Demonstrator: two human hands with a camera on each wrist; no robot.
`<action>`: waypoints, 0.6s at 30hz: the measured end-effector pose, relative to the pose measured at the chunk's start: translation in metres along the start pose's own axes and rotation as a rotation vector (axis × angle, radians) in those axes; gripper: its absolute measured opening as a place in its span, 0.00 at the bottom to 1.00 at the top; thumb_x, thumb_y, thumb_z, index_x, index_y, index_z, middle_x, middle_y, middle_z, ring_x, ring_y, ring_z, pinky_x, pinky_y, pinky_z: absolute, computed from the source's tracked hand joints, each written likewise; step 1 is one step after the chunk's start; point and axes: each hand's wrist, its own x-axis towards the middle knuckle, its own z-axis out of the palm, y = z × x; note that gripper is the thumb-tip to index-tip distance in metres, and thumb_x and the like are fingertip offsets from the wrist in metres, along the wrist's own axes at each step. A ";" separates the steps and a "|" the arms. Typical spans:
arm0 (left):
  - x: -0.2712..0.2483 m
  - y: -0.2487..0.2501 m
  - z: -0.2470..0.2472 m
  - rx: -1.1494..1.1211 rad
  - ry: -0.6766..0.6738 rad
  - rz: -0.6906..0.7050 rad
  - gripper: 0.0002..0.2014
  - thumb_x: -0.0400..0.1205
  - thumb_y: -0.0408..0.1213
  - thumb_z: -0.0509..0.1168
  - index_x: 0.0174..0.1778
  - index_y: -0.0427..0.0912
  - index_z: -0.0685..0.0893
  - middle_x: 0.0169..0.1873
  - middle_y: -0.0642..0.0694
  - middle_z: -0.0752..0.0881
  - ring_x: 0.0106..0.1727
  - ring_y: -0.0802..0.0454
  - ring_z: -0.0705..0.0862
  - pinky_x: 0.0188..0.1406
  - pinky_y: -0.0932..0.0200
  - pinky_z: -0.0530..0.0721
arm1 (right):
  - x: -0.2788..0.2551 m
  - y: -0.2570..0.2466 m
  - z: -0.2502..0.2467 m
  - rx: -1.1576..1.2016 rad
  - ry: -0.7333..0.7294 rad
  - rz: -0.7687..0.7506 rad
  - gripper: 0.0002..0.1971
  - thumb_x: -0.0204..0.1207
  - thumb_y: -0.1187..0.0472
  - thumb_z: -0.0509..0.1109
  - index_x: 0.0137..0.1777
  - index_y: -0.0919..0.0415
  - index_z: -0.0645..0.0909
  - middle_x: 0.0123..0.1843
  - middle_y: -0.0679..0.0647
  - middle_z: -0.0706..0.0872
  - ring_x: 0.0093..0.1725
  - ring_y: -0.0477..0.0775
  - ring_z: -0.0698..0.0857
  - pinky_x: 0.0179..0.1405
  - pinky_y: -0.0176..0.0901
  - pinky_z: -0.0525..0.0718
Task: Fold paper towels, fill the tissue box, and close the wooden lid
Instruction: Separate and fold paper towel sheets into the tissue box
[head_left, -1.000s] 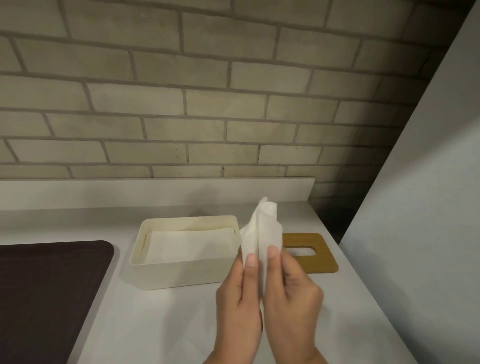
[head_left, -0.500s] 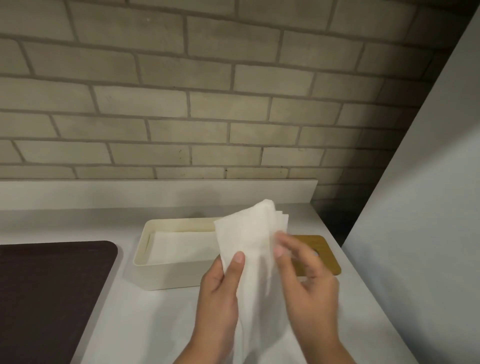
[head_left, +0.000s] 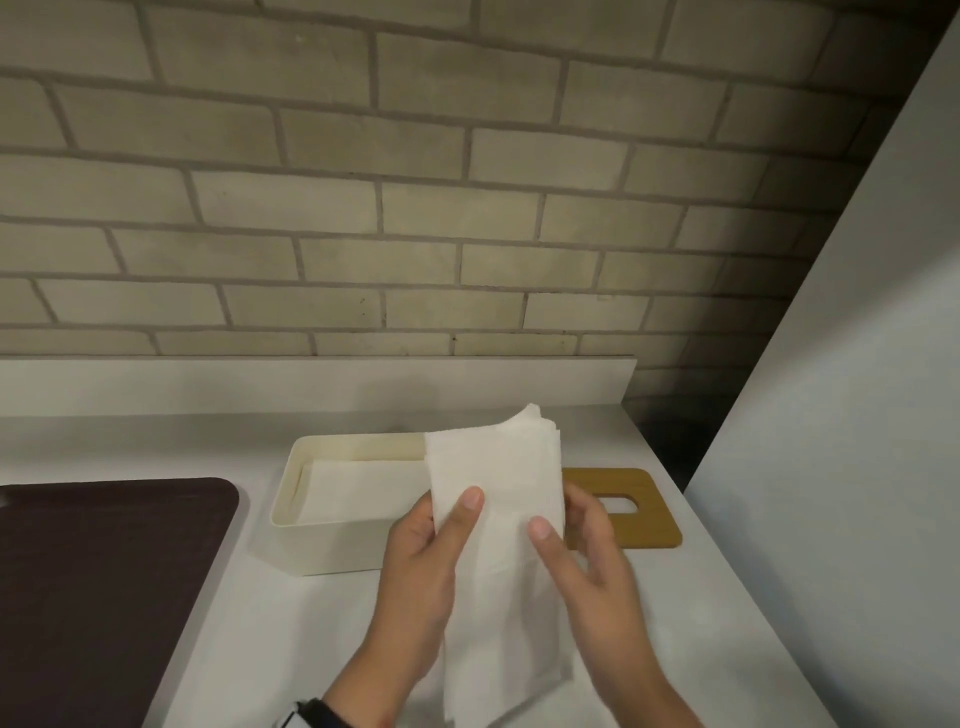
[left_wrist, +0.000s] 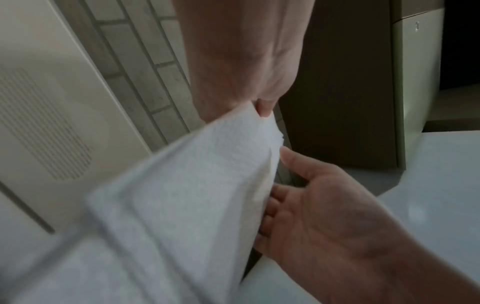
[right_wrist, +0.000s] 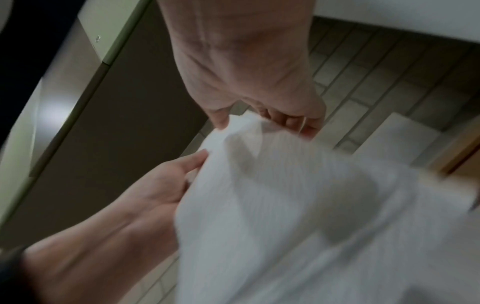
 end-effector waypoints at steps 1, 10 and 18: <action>0.001 0.001 -0.004 0.018 -0.028 -0.002 0.12 0.80 0.37 0.64 0.53 0.38 0.88 0.48 0.43 0.92 0.51 0.46 0.91 0.46 0.60 0.88 | 0.004 -0.001 -0.005 -0.012 -0.018 -0.030 0.23 0.61 0.39 0.71 0.57 0.29 0.70 0.56 0.26 0.80 0.58 0.34 0.80 0.48 0.30 0.81; 0.013 -0.015 -0.023 0.153 -0.014 0.050 0.10 0.77 0.37 0.67 0.52 0.40 0.88 0.48 0.45 0.92 0.52 0.48 0.90 0.50 0.58 0.88 | 0.017 0.024 -0.001 0.285 -0.134 0.049 0.18 0.72 0.59 0.75 0.62 0.56 0.82 0.57 0.54 0.90 0.57 0.57 0.88 0.57 0.55 0.85; 0.008 -0.042 -0.025 0.291 0.125 0.096 0.04 0.83 0.36 0.66 0.49 0.48 0.86 0.45 0.48 0.91 0.50 0.48 0.89 0.55 0.43 0.86 | 0.020 0.034 0.016 0.199 -0.056 -0.037 0.13 0.79 0.58 0.66 0.63 0.50 0.80 0.55 0.47 0.90 0.56 0.50 0.88 0.52 0.45 0.87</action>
